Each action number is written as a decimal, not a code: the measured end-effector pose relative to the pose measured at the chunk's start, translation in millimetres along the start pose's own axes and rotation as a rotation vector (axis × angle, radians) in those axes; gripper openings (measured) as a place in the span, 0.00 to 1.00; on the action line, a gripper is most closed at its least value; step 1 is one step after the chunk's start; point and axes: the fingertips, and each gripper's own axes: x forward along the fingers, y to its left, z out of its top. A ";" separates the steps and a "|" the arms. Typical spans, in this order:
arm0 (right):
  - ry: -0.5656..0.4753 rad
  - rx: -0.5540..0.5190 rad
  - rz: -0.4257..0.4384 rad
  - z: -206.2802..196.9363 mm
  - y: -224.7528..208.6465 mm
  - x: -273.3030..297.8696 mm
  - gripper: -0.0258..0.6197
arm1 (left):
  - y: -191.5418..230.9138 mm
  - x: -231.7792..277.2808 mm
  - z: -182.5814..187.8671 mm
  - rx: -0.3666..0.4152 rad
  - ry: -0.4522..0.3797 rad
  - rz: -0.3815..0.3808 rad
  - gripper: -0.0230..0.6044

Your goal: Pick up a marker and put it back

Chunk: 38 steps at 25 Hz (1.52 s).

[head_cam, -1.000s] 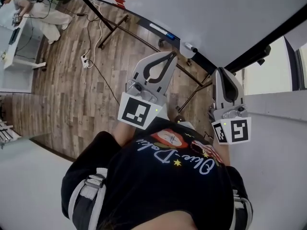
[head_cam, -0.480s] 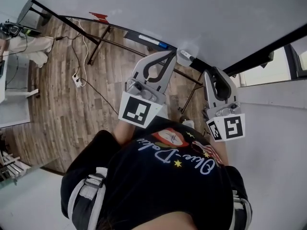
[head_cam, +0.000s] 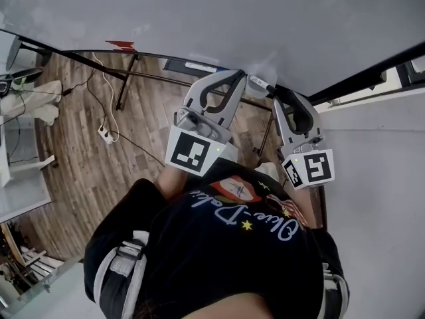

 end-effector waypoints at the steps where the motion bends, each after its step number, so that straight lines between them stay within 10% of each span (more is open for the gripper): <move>1: 0.008 0.005 -0.009 -4.0 0.3 2.7 0.23 | 0.8 1.1 -2.0 0.000 -0.001 -0.014 0.04; 38: 0.129 -0.045 -0.110 -27.2 -0.3 38.8 0.16 | 51.6 -7.1 -23.6 -0.025 -0.022 -0.032 0.04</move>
